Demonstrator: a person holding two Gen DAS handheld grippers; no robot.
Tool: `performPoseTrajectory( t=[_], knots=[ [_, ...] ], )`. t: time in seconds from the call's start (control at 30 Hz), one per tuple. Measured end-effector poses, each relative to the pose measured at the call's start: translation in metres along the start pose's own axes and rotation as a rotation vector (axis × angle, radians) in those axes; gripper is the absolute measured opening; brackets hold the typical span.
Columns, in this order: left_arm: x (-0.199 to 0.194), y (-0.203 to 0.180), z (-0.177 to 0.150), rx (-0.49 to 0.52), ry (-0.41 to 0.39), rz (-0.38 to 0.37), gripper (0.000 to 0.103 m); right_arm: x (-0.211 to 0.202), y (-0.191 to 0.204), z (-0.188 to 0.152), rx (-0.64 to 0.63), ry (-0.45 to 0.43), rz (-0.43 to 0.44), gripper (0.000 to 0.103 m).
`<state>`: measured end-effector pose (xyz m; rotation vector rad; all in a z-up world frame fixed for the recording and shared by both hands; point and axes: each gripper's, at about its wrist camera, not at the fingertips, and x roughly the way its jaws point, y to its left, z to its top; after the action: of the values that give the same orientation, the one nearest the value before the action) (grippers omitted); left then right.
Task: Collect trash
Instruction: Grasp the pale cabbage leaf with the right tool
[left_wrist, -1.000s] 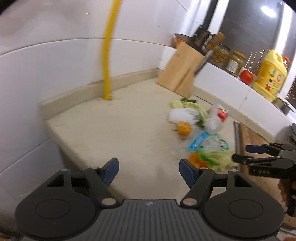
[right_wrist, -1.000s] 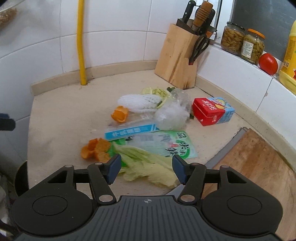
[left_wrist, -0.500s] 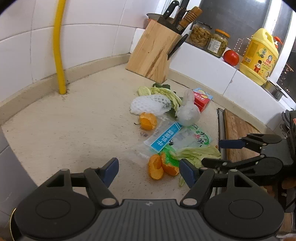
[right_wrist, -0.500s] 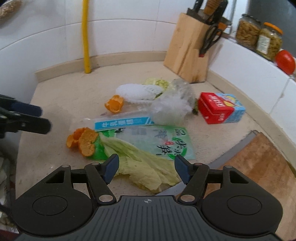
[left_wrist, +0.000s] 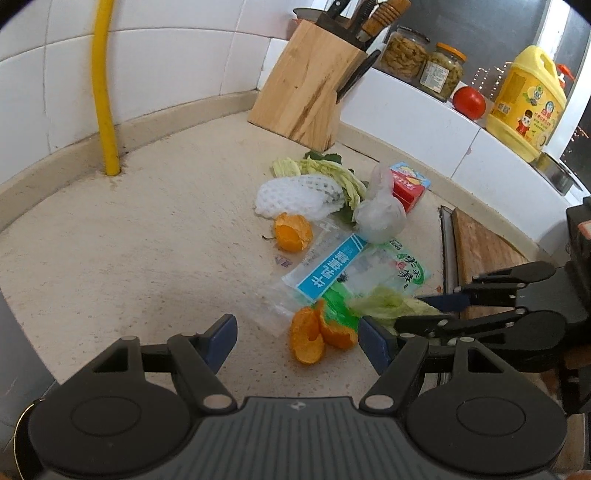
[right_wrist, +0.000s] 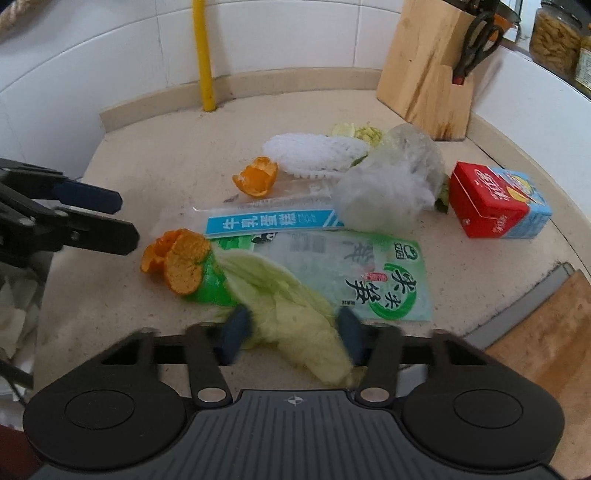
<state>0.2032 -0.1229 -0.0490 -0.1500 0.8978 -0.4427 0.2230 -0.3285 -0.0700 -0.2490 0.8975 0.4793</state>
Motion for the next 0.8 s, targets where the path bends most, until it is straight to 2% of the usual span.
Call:
performPoseTrajectory(
  t=[0.03, 0.1, 0.27, 0.37, 0.47, 0.5, 0.53, 0.57, 0.73, 0.77, 0.8],
  knots=[
    [0.001, -0.001, 0.001, 0.003, 0.002, -0.003, 0.066, -0.002, 0.001, 0.001, 0.013, 0.013, 0.008, 0.029],
    [0.001, -0.003, 0.003, 0.013, -0.003, -0.009, 0.066, -0.008, 0.001, 0.002, 0.06, 0.02, 0.041, 0.019],
    [0.003, -0.003, 0.009, 0.016, -0.012, -0.014, 0.066, -0.033, 0.002, 0.008, 0.139, -0.071, 0.073, 0.018],
    [0.013, -0.008, 0.011, 0.028, -0.003, -0.014, 0.066, -0.04, -0.001, 0.012, 0.158, -0.112, 0.044, 0.019],
    [0.024, -0.017, 0.009, 0.07, 0.022, 0.005, 0.066, -0.031, -0.008, 0.009, 0.18, -0.099, 0.025, 0.031],
    [0.027, -0.019, 0.008, 0.076, 0.029, 0.005, 0.066, -0.028, -0.01, 0.008, 0.177, -0.095, 0.013, 0.039],
    [0.029, -0.021, 0.007, 0.081, 0.033, 0.005, 0.066, -0.026, -0.01, 0.007, 0.179, -0.103, -0.004, 0.052],
    [0.031, -0.023, 0.007, 0.087, 0.034, 0.017, 0.066, -0.024, -0.011, 0.005, 0.177, -0.11, -0.009, 0.057],
    [0.036, -0.025, 0.004, 0.095, 0.039, 0.045, 0.064, -0.018, -0.01, 0.004, 0.145, -0.118, -0.005, 0.07],
    [0.037, -0.025, 0.003, 0.095, 0.042, 0.045, 0.062, -0.015, -0.011, 0.004, 0.142, -0.112, -0.006, 0.07],
    [0.038, -0.027, 0.003, 0.101, 0.045, 0.045, 0.054, -0.012, -0.011, 0.004, 0.142, -0.106, -0.007, 0.07]
  ],
)
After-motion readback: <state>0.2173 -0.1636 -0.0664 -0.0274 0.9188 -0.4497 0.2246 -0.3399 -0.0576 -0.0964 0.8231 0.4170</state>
